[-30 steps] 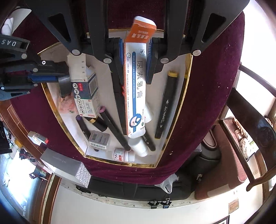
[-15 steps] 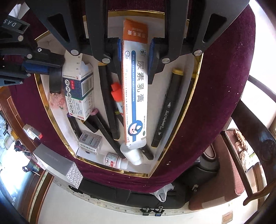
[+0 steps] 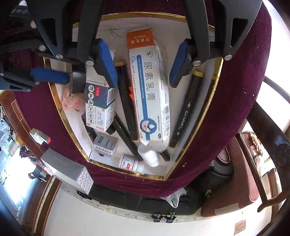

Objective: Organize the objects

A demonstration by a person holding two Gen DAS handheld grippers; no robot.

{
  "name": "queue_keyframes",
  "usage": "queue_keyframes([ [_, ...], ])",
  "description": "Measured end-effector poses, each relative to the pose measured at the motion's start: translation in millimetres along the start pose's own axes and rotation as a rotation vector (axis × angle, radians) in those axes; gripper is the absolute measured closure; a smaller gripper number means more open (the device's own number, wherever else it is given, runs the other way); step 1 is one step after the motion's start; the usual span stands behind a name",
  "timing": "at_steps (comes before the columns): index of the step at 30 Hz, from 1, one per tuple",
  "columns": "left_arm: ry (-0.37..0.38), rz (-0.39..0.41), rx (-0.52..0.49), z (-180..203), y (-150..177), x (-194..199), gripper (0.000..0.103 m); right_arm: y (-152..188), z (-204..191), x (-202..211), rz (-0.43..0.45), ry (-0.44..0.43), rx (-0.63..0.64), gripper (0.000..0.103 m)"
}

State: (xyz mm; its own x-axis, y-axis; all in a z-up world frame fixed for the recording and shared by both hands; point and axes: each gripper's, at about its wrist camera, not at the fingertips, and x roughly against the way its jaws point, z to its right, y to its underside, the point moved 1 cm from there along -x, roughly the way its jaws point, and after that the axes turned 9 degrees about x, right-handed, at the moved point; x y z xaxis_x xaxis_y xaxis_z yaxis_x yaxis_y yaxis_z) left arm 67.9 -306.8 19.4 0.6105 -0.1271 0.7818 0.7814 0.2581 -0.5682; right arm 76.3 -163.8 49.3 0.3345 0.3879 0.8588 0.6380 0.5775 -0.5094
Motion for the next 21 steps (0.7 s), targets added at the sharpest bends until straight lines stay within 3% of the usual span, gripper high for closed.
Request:
queue_keyframes([
  [1, -0.019, 0.030, 0.000, 0.8, -0.5, 6.0, 0.042, 0.0, 0.0, 5.8, 0.024, 0.013, 0.000, 0.045],
  [3, -0.037, 0.082, 0.002, 1.0, -1.8, 16.7, 0.036, 1.7, -0.2, 20.5, 0.091, 0.048, 0.002, 0.036],
  [6, -0.084, 0.183, 0.029, 0.8, -4.5, 35.6, 0.034, 6.3, -0.6, 38.1, 0.174, 0.079, -0.004, 0.029],
  [9, -0.160, 0.284, 0.049, 2.9, -6.9, 54.5, 0.024, 12.1, 0.4, 52.7, 0.256, 0.152, -0.022, 0.023],
  [12, -0.207, 0.385, 0.089, 1.4, -8.1, 75.2, 0.017, 18.0, 4.1, 64.3, 0.312, 0.249, -0.045, 0.023],
  [16, -0.272, 0.450, 0.144, -2.1, -7.1, 94.7, 0.002, 21.5, 15.8, 68.7, 0.327, 0.334, -0.097, 0.022],
  [18, -0.311, 0.470, 0.161, -1.8, -4.0, 101.2, 0.002, 25.4, 24.3, 69.6, 0.330, 0.348, -0.126, 0.022],
  [21, -0.312, 0.460, 0.172, -0.6, 0.7, 106.3, 0.002, 32.3, 32.5, 69.9, 0.333, 0.344, -0.153, 0.022],
])
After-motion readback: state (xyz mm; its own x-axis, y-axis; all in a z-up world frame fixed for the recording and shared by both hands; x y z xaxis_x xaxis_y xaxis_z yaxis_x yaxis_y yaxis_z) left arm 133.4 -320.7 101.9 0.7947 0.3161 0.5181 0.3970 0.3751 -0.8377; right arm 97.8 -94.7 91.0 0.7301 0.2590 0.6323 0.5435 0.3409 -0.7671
